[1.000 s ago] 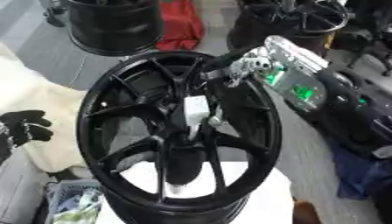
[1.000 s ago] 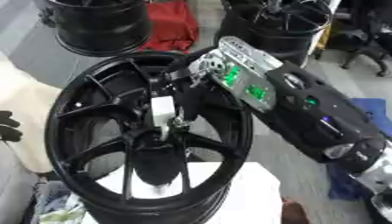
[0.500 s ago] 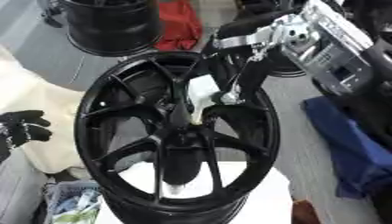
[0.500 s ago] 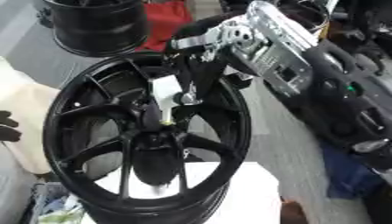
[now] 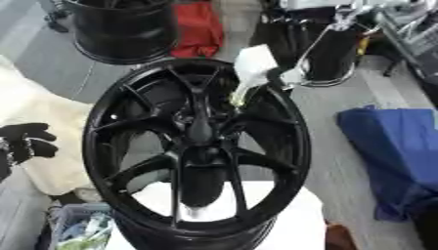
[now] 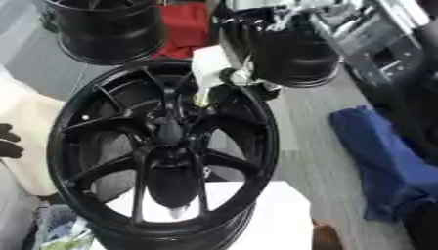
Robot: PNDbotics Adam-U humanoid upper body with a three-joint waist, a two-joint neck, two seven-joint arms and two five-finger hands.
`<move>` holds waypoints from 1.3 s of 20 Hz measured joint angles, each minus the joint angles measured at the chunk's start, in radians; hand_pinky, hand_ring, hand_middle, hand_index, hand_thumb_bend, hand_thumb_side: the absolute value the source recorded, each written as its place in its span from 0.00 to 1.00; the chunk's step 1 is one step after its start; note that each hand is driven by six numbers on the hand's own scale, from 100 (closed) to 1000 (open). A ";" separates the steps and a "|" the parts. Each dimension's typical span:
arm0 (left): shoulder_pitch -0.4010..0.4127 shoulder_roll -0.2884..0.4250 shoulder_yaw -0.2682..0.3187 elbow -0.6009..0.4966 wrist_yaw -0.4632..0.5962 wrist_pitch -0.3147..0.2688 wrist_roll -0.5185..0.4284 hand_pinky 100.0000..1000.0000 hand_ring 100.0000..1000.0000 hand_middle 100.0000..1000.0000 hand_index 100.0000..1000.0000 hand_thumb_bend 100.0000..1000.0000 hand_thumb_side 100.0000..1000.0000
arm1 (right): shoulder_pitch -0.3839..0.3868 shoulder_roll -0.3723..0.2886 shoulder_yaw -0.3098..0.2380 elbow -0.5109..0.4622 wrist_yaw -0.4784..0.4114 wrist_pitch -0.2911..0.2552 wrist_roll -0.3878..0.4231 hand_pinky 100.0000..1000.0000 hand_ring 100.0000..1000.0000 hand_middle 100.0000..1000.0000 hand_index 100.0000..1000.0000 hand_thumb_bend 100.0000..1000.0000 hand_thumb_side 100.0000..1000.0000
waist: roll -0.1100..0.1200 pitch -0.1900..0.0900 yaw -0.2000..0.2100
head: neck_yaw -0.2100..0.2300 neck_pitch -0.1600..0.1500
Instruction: Pull the pin out of the wheel hub.
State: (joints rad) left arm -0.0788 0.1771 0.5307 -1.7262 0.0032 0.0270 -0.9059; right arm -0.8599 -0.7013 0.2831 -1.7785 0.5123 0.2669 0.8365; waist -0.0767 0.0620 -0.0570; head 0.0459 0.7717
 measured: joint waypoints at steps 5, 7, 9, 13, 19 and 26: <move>-0.002 0.000 0.009 0.000 0.000 0.002 -0.001 0.72 0.66 0.65 0.82 0.00 0.89 | 0.298 -0.052 -0.218 -0.028 0.076 0.065 -0.212 0.49 0.45 0.40 0.55 0.06 0.08 | 0.004 0.001 -0.006 | 0.008 -0.001; -0.002 0.000 0.013 -0.001 0.000 0.002 -0.001 0.72 0.66 0.65 0.82 0.00 0.89 | 0.420 -0.024 -0.296 0.002 0.100 0.102 -0.323 0.65 0.59 0.61 0.77 0.13 0.20 | 0.010 0.005 -0.009 | 0.011 -0.003; -0.005 0.000 0.017 -0.001 0.000 0.002 -0.001 0.72 0.66 0.65 0.82 0.00 0.89 | 0.522 0.046 -0.373 0.056 0.102 0.137 -0.463 0.74 0.71 0.78 0.88 0.17 0.30 | 0.016 0.010 -0.012 | 0.014 -0.009; -0.006 0.000 0.024 0.001 0.000 -0.004 -0.001 0.72 0.66 0.65 0.82 0.00 0.89 | 0.618 0.199 -0.480 0.201 0.050 0.167 -0.796 0.75 0.71 0.79 0.89 0.20 0.38 | 0.022 0.012 -0.018 | 0.014 -0.009; -0.010 -0.001 0.024 0.012 0.000 -0.019 -0.001 0.72 0.66 0.64 0.82 0.00 0.89 | 0.622 0.322 -0.459 0.348 -0.121 0.036 -1.185 0.73 0.67 0.75 0.87 0.17 0.41 | 0.028 0.013 -0.011 | 0.009 -0.010; -0.010 -0.001 0.024 0.023 -0.003 -0.036 -0.001 0.72 0.66 0.64 0.82 0.00 0.89 | 0.614 0.413 -0.374 0.377 -0.180 -0.103 -1.323 0.70 0.62 0.71 0.85 0.12 0.39 | 0.031 0.018 -0.005 | 0.003 -0.010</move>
State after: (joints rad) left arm -0.0885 0.1758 0.5543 -1.7032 -0.0002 -0.0088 -0.9070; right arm -0.2459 -0.2885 -0.0909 -1.4016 0.3322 0.1642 -0.4867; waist -0.0454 0.0799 -0.0621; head 0.0490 0.7620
